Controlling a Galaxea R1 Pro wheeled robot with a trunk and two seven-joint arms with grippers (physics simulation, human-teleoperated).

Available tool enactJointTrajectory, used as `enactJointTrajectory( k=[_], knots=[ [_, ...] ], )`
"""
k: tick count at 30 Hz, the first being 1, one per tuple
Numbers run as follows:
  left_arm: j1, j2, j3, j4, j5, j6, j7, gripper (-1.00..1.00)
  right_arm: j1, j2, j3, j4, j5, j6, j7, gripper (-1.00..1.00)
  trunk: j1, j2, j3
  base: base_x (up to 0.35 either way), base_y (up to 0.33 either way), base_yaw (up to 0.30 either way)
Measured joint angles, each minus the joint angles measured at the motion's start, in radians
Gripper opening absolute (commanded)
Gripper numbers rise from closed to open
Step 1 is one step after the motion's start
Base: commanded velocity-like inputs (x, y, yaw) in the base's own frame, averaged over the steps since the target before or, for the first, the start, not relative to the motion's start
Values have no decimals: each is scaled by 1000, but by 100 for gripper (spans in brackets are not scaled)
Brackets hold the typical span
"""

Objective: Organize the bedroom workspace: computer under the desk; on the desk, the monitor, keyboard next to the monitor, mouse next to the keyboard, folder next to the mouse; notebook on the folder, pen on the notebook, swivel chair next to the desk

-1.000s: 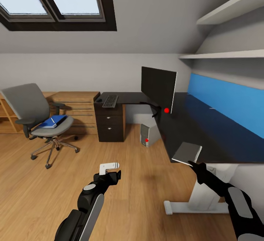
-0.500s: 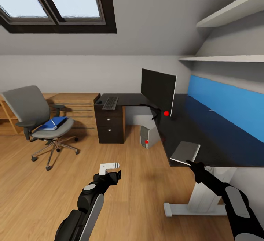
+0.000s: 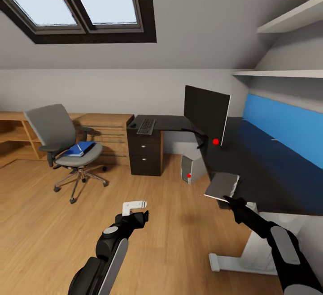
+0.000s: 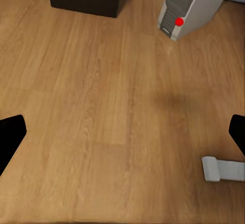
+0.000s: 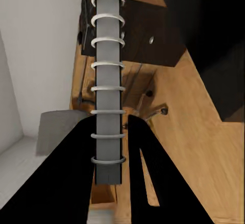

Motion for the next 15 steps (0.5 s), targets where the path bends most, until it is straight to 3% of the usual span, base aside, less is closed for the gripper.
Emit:
enactJointTrajectory(
  k=[5,6,15],
  knots=[
    [0,0,0,5,0,-1,0,100,0,1,144,-18,32,-33,7,-100,0,0,0,136,118,235],
    [0,1,0,5,0,-1,0,100,0,1,157,-18,35,-36,10,-100,0,0,0,219,191,110],
    [0,1,0,5,0,-1,0,100,0,1,177,-20,38,-42,59,-100,0,0,-1,235,210,18]
  ],
)
